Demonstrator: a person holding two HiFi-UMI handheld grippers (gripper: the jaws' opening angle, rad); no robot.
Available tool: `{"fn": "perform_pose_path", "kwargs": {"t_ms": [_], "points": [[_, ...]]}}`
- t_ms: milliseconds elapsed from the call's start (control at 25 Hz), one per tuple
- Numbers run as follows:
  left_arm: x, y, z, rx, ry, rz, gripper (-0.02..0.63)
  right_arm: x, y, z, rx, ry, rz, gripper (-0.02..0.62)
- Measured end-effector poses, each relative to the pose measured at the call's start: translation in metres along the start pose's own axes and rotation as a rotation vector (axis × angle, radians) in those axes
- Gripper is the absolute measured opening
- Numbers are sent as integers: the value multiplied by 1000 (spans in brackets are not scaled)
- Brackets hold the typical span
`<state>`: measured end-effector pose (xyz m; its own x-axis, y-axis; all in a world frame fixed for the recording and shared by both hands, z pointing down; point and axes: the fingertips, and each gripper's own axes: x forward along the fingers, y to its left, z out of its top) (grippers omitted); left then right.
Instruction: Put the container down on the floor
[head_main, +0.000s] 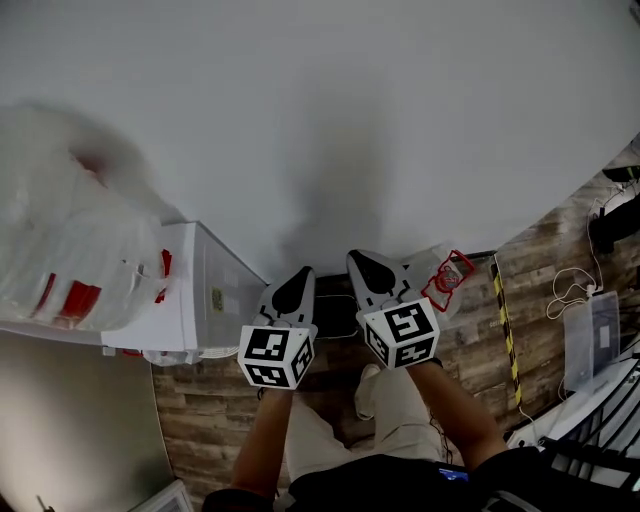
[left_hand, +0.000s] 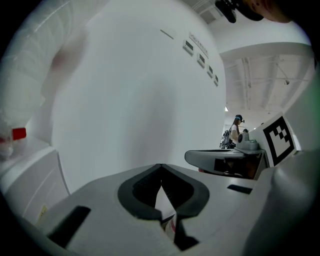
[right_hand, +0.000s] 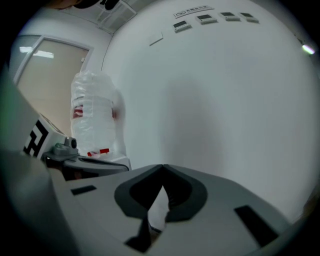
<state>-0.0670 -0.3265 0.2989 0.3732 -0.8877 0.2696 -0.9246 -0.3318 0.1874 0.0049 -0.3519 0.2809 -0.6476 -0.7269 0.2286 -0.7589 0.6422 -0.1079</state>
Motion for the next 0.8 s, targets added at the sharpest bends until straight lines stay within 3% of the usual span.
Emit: {"fn": "perform_pose_path", "kwargs": {"t_ms": [160,360,800], "points": [[-24,-13,52,-23,1,5,15,-18,10,55,-1,0,9,31],[-54,-28,107,6,-22,11,15,-41,30,112,-19,-6,20,31],[-128,-55,164,10,-60,-24,15,-92,74,177,4,-46,16,31]]}}
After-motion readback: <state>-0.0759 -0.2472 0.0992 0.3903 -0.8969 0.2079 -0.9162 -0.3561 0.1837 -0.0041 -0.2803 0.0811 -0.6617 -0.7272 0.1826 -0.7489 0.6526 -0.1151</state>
